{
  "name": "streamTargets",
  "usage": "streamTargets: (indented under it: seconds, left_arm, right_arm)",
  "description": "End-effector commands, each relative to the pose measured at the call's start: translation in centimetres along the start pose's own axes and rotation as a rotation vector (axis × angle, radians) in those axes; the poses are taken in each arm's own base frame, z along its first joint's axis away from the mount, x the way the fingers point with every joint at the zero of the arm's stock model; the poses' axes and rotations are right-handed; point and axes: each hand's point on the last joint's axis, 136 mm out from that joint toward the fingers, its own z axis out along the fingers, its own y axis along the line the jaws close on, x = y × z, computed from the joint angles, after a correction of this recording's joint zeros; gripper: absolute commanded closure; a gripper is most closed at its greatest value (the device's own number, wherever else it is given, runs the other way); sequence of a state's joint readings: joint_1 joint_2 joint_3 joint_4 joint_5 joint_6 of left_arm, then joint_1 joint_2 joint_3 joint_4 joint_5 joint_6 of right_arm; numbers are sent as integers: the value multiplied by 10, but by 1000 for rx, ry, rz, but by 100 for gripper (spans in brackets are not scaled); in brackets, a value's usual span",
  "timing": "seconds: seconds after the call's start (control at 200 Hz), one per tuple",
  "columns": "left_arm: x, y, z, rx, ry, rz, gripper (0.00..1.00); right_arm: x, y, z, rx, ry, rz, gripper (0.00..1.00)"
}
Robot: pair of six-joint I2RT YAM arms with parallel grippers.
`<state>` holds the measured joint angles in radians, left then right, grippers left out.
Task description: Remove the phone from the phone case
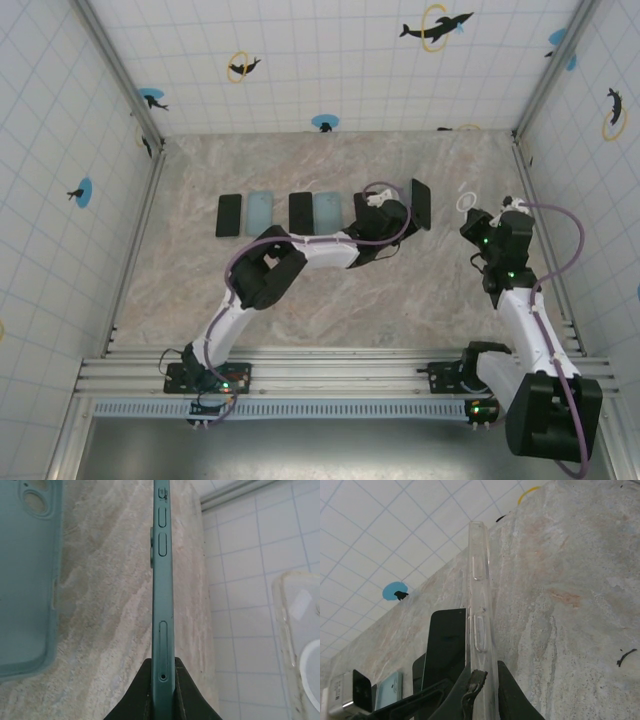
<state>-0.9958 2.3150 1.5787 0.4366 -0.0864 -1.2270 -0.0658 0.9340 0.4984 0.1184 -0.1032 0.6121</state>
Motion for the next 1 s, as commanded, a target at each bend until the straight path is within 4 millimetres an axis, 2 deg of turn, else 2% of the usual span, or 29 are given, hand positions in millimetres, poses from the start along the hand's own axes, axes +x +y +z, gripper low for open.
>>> streamTargets:
  seconds: [0.0, 0.01, 0.02, 0.04, 0.23, 0.495, 0.696, 0.996]
  left_arm:
    - [-22, -42, 3, 143, -89, -110, 97]
    - [-22, -44, 3, 146, -90, -113, 97]
    - [-16, -30, 11, 123, -83, -112, 97]
    - [-13, -25, 14, 115, -81, -118, 97]
    - [-11, -26, 33, 135, -80, -167, 96]
    - [-6, -12, 53, 78, -68, -227, 93]
    - [0, 1, 58, 33, -60, -263, 91]
    - [7, 3, 68, 20, -30, -276, 87]
  right_arm:
    - [-12, 8, -1, -19, -18, -14, 98]
    - [-12, 8, -1, -19, -17, -13, 98]
    - [-12, 8, -1, -18, -17, -13, 98]
    - [-10, 7, -1, -15, -13, -13, 98]
    - [-4, 2, -1, -5, 4, -14, 98]
    - [0, -6, -2, 7, 9, 9, 98]
    - [0, -7, 0, 3, 10, 26, 98]
    - [1, -7, 1, 0, 9, 42, 99]
